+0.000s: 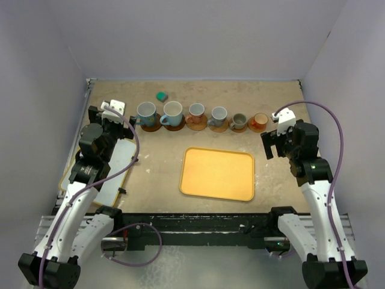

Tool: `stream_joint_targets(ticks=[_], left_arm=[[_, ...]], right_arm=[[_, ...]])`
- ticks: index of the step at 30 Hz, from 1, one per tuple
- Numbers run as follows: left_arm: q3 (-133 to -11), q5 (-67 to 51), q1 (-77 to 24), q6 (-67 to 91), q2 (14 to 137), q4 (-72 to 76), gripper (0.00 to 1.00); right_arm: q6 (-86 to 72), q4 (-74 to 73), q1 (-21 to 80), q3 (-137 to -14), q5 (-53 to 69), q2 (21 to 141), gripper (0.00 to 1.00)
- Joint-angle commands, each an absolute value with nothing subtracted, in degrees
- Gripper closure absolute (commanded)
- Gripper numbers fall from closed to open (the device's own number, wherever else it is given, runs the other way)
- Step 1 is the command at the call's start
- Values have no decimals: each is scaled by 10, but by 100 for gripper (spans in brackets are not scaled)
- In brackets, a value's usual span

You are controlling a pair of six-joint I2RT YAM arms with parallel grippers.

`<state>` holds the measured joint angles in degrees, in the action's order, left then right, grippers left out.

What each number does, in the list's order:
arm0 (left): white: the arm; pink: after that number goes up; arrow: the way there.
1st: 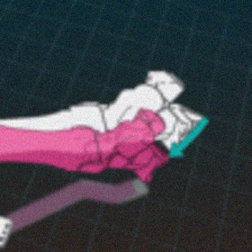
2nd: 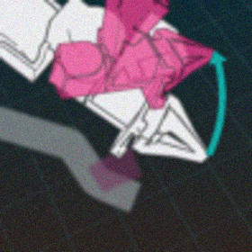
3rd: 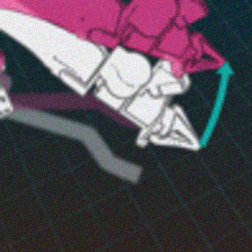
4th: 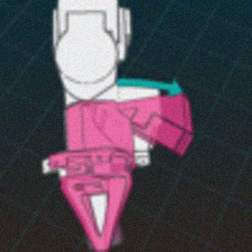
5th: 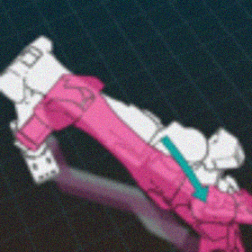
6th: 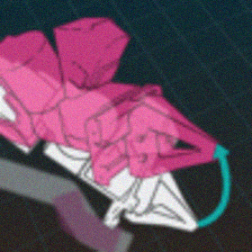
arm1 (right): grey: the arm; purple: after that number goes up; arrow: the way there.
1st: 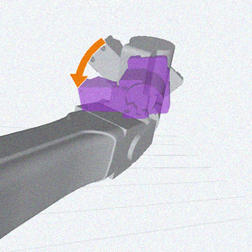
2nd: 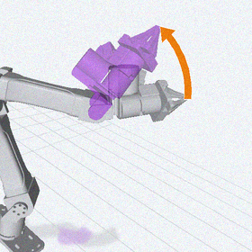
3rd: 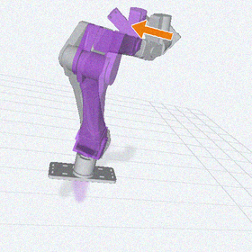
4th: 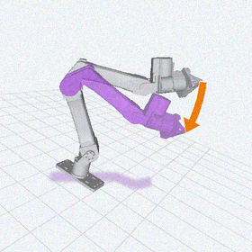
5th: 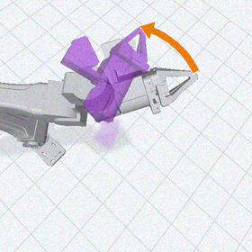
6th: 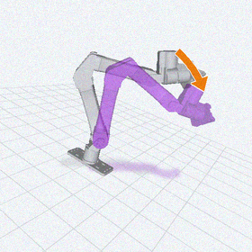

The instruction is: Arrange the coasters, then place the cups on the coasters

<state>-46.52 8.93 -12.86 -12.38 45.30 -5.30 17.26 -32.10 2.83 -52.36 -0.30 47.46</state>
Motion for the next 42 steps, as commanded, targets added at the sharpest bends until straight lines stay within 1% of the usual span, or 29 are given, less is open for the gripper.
stream_joint_targets(ticks=[1,7,10,20,42], left_arm=[[-442,86,-122,-85,433,-24,6],[-456,25,-115,-71,435,-68,6],[-465,26,-113,-73,430,-84,6],[-479,11,-98,-78,411,-120,7],[-477,0,-95,-92,410,-134,7]], right_arm=[[134,-259,25,-518,-32,428,0],[127,-267,25,-525,-43,431,0],[123,-271,25,-524,-62,431,0],[122,-259,25,-507,-72,386,0],[131,-256,25,-500,-105,383,0]])
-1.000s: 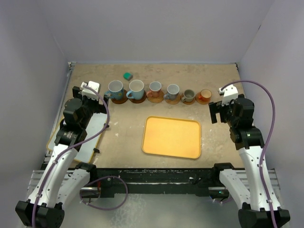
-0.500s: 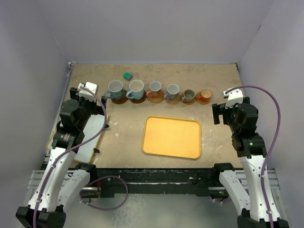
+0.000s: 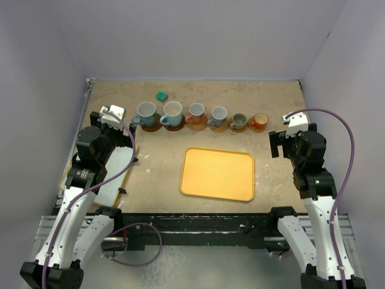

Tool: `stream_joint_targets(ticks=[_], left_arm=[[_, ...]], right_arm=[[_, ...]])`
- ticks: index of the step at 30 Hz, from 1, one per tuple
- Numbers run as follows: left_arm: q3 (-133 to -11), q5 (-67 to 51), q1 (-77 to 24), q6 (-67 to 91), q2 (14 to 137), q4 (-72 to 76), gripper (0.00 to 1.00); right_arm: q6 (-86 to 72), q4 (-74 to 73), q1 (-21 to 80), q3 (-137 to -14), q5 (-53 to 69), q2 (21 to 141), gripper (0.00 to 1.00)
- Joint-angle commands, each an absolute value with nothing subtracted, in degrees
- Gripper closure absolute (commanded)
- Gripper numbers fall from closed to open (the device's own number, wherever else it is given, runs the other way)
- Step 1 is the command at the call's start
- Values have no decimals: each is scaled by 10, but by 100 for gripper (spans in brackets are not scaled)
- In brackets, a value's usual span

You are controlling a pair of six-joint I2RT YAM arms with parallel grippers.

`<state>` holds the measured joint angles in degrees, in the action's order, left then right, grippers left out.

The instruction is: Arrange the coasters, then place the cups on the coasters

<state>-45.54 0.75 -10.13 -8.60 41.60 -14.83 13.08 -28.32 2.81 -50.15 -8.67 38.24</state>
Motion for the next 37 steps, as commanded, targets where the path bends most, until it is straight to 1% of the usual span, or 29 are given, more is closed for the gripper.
stream_joint_targets(ticks=[1,37], left_arm=[[-477,0,-95,-92,410,-134,7],[-474,0,-89,-93,398,-133,7]], right_arm=[[131,-256,25,-500,-106,383,0],[135,-254,25,-495,-113,378,0]])
